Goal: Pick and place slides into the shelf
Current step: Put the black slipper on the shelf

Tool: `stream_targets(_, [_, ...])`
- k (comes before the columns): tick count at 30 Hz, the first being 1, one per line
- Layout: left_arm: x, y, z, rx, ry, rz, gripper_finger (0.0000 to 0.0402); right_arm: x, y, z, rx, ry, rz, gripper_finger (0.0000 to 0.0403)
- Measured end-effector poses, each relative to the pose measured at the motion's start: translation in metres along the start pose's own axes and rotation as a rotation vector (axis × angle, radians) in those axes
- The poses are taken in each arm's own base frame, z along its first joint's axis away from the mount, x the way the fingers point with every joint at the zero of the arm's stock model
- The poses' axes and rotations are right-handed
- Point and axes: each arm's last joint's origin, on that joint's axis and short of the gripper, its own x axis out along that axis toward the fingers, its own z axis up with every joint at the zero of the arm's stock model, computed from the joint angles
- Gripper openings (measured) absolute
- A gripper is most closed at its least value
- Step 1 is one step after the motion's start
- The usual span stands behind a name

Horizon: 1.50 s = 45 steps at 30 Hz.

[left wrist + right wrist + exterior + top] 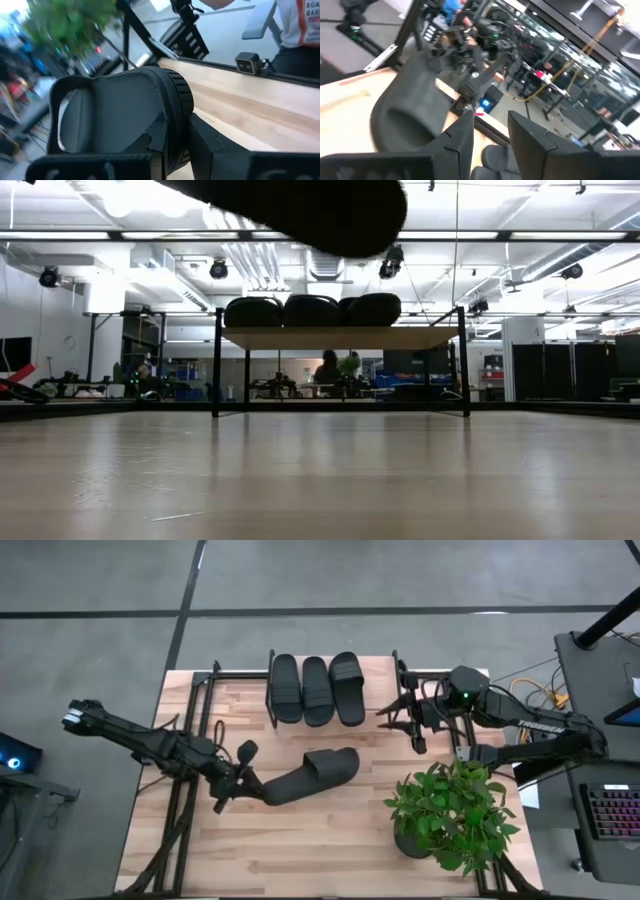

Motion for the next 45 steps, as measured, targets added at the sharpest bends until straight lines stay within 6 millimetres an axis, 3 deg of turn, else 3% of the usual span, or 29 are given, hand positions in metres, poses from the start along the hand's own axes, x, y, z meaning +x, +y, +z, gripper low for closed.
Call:
stream_targets(8, [-0.015, 0.004, 0.008, 0.128, -0.065, 0.058, 0.0025, 0.007, 0.020, 0.005, -0.144, -0.009, 0.126, 0.0129])
stream_targets(14, [-0.022, 0.007, 0.013, 0.140, -0.111, 0.101, 0.0025, 0.015, 0.033, 0.009, -0.225, -0.023, 0.189, 0.0188])
stream_targets(21, [-0.017, 0.007, 0.012, 0.161, -0.103, 0.101, 0.0025, 0.035, 0.035, -0.001, -0.228, 0.053, 0.154, 0.0239])
stream_targets(45, [0.000, 0.010, 0.009, 0.178, -0.046, 0.147, 0.0025, 0.049, 0.035, 0.000, -0.268, -0.007, 0.134, 0.0237])
